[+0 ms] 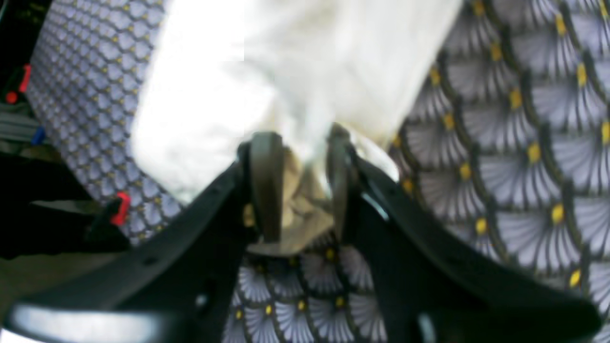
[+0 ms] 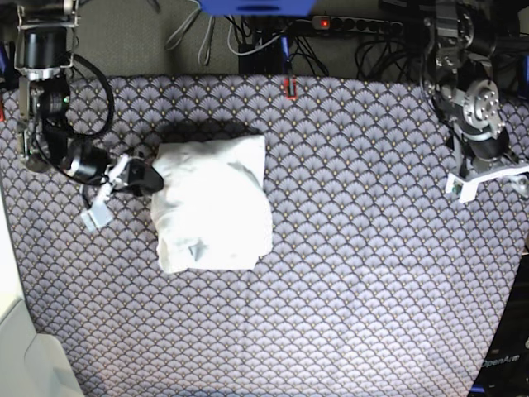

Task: Fold the T-shirt properly
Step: 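Tuck the loose corner of the bundle under with the right gripper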

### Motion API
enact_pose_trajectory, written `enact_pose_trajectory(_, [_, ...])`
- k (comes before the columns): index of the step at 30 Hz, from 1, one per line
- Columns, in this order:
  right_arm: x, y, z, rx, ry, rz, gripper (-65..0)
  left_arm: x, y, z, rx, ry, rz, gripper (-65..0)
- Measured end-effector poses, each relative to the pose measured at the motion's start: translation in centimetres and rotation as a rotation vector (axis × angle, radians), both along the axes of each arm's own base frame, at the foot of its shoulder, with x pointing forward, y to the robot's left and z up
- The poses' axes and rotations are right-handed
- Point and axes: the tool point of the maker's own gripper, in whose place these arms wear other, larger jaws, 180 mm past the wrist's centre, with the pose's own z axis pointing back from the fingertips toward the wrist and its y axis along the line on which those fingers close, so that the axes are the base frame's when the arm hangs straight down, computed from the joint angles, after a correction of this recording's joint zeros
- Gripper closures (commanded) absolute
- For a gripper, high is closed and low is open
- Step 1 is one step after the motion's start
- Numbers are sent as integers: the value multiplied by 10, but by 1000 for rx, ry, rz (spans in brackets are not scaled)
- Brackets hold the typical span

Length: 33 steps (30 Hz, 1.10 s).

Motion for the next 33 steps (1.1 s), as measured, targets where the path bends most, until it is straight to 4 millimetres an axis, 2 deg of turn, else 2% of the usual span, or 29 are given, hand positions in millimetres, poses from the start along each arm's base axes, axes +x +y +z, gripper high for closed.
enact_pose_trajectory(5, [4, -13, 6, -60, -21, 11, -181, 7, -6, 3, 1, -12, -26, -650])
enact_pose_trajectory(8, [7, -12, 32, -125, -96, 56, -181, 8, -12, -1, -6, -3, -42, -650])
enact_pose_trajectory(10, [8, 1, 53, -140, -153, 112, -181, 8, -14, -2, -10, -1, -47, -650])
enact_pose_trajectory(13, [4, 29, 76, -135, -210, 178, -181, 8, -14, -3, -14, 0, -46, -650])
enact_pose_trajectory(16, [-2, 59, 82, -87, -224, 214, -181, 8, -14, -3, -12, 1, -44, -650])
enact_pose_trajectory(19, [-5, 78, 72, -19, -183, 210, -181, 8, -14, -3, -12, 1, -45, -650])
enact_pose_trajectory(25, [-18, 96, 18, 54, 0, 218, -181, 7, -13, -4, -9, 4, -38, -650])
enact_pose_trajectory(27, [-18, 103, 10, 95, 18, 210, -181, 7, -13, -4, -11, 4, -39, -650])
enact_pose_trajectory(33, [-19, 105, -16, 188, 58, 156, -181, 7, -13, -4, -12, 3, -41, -650])
